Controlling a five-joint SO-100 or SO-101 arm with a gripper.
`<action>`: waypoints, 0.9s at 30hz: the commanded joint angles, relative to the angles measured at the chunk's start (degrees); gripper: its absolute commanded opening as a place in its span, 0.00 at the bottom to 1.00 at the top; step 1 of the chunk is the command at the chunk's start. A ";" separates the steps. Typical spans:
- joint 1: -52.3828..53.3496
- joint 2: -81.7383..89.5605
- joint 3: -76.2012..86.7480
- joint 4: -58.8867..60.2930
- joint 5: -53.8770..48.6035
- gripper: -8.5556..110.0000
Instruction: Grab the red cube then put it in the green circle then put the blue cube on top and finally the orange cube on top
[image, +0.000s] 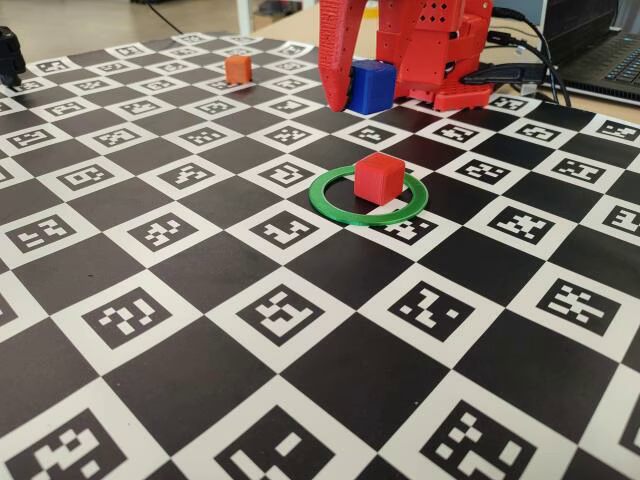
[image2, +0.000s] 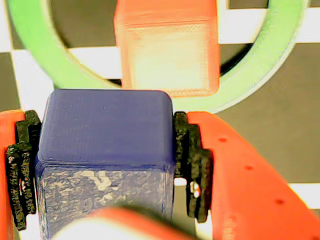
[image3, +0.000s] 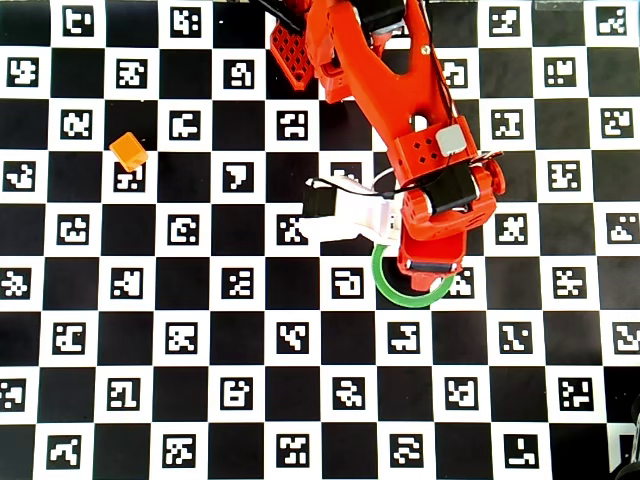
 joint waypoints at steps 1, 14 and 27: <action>-1.23 0.26 -0.35 -1.14 0.53 0.09; -2.02 -2.46 2.72 -4.22 1.23 0.09; -1.49 -2.64 5.62 -6.24 1.05 0.09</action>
